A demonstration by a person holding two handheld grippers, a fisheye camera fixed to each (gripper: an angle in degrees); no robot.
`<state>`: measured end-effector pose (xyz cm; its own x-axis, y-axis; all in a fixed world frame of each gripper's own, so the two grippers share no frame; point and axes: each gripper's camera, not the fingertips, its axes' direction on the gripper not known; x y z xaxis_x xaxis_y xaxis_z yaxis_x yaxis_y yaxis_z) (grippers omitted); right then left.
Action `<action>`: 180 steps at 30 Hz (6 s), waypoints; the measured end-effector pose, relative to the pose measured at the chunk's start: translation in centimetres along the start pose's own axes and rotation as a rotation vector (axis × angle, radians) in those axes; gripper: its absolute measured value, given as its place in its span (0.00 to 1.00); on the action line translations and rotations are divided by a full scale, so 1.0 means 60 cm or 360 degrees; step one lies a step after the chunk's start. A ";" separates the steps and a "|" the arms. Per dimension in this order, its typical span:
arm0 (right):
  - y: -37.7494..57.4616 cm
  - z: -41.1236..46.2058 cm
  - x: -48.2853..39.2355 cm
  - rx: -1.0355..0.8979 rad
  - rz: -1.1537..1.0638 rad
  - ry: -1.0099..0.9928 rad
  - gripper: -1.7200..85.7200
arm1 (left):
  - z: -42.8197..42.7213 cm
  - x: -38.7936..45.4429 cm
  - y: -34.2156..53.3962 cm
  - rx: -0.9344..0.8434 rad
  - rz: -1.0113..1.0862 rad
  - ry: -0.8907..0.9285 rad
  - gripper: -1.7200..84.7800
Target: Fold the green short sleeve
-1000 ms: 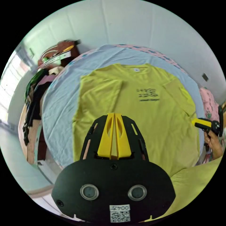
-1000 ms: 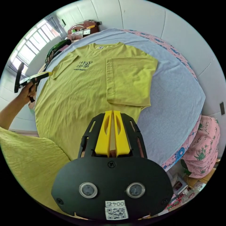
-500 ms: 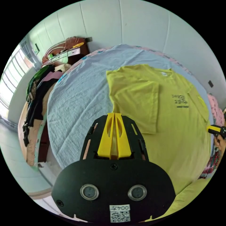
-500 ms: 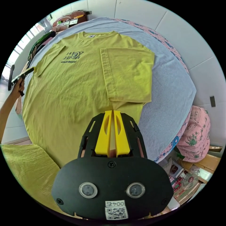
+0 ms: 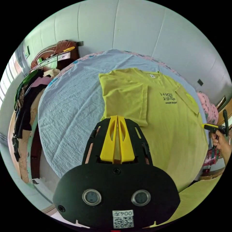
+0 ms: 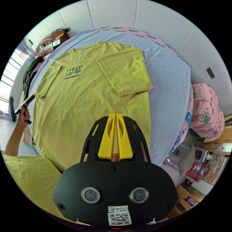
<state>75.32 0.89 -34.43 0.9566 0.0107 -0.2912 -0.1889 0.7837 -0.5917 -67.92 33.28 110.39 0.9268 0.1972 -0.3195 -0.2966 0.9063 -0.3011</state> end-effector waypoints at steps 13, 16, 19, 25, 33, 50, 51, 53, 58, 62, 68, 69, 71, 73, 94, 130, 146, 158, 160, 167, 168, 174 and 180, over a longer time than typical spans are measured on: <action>0.181 0.008 -0.014 -0.0129 0.0241 -0.0071 0.01 | -0.156 -0.124 0.173 0.0067 0.0158 0.0251 0.04; 0.196 0.001 -0.001 -0.0126 0.0207 -0.0099 0.01 | -0.217 -0.173 0.246 0.0091 0.0136 0.0367 0.05; 0.223 -0.007 0.009 -0.0069 0.0166 -0.0111 0.01 | -0.276 -0.233 0.343 0.0074 0.0016 0.0435 0.07; 0.277 -0.023 0.036 0.0045 0.0138 -0.0154 0.01 | -0.364 -0.307 0.570 -0.0069 -0.0171 0.0461 0.11; 0.362 -0.076 0.129 0.0121 0.0242 -0.0679 0.01 | -0.386 -0.278 0.782 -0.0145 -0.0319 0.0504 0.16; 0.611 -0.177 0.242 -0.0019 0.0140 -0.0375 0.01 | -0.341 -0.232 0.810 -0.0315 0.0241 0.0584 0.19; 0.616 -0.179 0.244 -0.0023 0.0134 -0.0361 0.01 | -0.341 -0.230 0.810 -0.0327 0.0263 0.0601 0.19; 0.634 -0.181 0.249 -0.0040 0.0116 -0.0310 0.01 | -0.344 -0.220 0.809 -0.0377 0.0342 0.0637 0.18; 0.669 -0.174 0.265 -0.0056 0.0179 -0.0284 0.02 | -0.358 -0.205 0.811 -0.0417 0.0354 0.0646 0.15; 0.697 -0.174 0.291 0.0045 0.0287 -0.0262 0.09 | -0.380 -0.206 0.819 -0.0475 0.0231 0.0654 0.08; 0.737 -0.143 0.335 0.0074 0.0242 -0.0274 0.14 | -0.462 -0.227 0.849 -0.0446 -0.0088 0.0811 0.05; 0.741 -0.138 0.339 0.0066 0.0234 -0.0274 0.14 | -0.473 -0.227 0.851 -0.0437 -0.0108 0.0816 0.05; 0.757 -0.116 0.356 0.0042 0.0200 -0.0305 0.15 | -0.520 -0.223 0.854 -0.0425 -0.0163 0.0809 0.04; 0.765 -0.100 0.369 0.0034 0.0186 -0.0336 0.16 | -0.557 -0.218 0.851 -0.0406 -0.0200 0.0784 0.04; 0.711 -0.008 0.468 0.0026 -0.0599 -0.0638 0.20 | -0.792 -0.071 0.663 -0.0483 -0.0081 0.0464 0.04; 0.626 -0.027 0.616 -0.0099 -0.0526 -0.1110 0.01 | -0.718 -0.162 0.514 -0.0522 -0.0222 0.0499 0.04; 0.530 -0.214 0.816 0.0220 -0.0324 -0.1748 0.01 | -0.640 -0.385 0.476 -0.0205 -0.0549 0.1165 0.03; 0.395 -0.325 0.901 0.0616 0.0082 -0.2039 0.01 | -0.549 -0.552 0.358 0.0162 -0.0635 0.1618 0.04; 0.371 -0.339 0.906 0.0679 0.0182 -0.2071 0.01 | -0.536 -0.572 0.324 0.0212 -0.0607 0.1658 0.03; 0.248 -0.382 0.911 0.0854 0.0545 -0.2113 0.01 | -0.460 -0.653 0.176 0.0323 -0.0546 0.1714 0.03; 0.237 -0.384 0.910 0.0866 0.0566 -0.2110 0.01 | -0.452 -0.660 0.163 0.0331 -0.0545 0.1717 0.03; 0.121 -0.408 0.908 0.0939 0.0724 -0.2022 0.01 | -0.358 -0.718 0.029 0.0334 -0.0549 0.1734 0.03; -0.018 -0.407 0.920 0.0911 0.0793 -0.1985 0.01 | -0.263 -0.756 -0.098 0.0290 -0.0594 0.1665 0.03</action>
<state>122.89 -14.53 -68.23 0.4436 0.6363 0.6312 -0.7241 0.6695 -0.1660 -111.86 13.08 112.46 0.2764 -0.4307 -0.8591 0.0763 0.9010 -0.4271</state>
